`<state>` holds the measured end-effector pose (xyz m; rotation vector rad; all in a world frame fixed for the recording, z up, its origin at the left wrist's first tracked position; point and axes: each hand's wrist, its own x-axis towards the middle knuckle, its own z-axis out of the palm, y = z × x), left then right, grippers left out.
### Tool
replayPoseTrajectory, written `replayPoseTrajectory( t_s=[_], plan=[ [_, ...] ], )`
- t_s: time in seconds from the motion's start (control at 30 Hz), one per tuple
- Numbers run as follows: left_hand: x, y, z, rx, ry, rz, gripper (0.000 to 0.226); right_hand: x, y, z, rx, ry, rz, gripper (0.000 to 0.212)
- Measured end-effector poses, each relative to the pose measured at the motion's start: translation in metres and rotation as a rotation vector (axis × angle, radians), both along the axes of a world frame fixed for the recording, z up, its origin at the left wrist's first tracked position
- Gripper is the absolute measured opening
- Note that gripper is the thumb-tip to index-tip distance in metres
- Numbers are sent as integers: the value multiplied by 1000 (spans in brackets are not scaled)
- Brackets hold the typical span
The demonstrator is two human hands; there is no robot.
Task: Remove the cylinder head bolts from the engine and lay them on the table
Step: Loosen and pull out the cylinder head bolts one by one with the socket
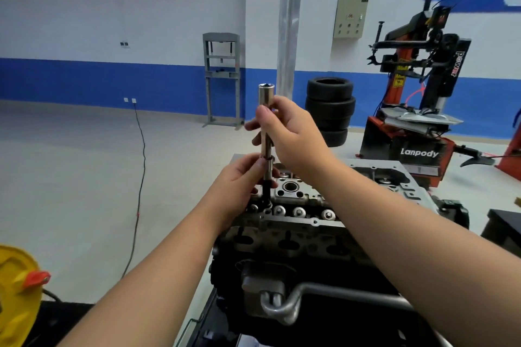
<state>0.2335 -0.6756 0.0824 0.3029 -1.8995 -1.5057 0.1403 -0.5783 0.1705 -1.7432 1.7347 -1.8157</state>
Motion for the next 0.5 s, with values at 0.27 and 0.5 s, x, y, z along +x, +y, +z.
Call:
replayPoseTrajectory(
  t_s=[0.27,0.5],
  plan=[
    [-8,2,1,-58,49,104,33,45,-23,30,-14,-294,-91,35],
    [-6,-2,-4,39,53,-31,28,26,-17,36,144,-603,102,35]
  ],
)
